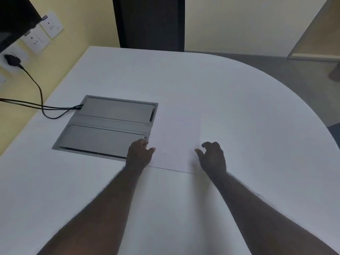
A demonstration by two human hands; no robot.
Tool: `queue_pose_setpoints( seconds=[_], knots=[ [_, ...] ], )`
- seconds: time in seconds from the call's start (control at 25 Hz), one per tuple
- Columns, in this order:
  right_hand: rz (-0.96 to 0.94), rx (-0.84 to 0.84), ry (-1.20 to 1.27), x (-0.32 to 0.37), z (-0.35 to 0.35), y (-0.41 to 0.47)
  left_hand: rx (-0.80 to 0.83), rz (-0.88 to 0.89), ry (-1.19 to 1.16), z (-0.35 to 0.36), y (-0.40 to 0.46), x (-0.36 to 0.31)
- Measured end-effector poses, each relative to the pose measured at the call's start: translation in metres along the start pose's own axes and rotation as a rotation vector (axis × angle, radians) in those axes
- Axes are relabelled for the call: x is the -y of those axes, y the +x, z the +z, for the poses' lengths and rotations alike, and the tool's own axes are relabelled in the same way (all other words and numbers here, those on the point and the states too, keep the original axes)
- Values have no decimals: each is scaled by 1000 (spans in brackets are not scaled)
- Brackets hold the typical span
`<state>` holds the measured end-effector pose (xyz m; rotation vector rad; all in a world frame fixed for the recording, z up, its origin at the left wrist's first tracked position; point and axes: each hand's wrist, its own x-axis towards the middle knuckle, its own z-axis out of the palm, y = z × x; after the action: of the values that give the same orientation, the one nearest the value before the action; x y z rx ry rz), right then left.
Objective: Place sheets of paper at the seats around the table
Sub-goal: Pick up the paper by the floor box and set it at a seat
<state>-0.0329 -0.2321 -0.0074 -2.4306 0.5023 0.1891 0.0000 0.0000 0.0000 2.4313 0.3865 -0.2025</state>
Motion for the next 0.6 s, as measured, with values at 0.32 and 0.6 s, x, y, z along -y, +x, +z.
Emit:
queue_pose_setpoints(
  seconds=[0.32,0.6],
  knots=[
    [169,111,78,-5,25,36,60,-106,83,27,21,-2],
    [241,119,47,1,33,52,65,-209,189,30,31,-11]
  ],
)
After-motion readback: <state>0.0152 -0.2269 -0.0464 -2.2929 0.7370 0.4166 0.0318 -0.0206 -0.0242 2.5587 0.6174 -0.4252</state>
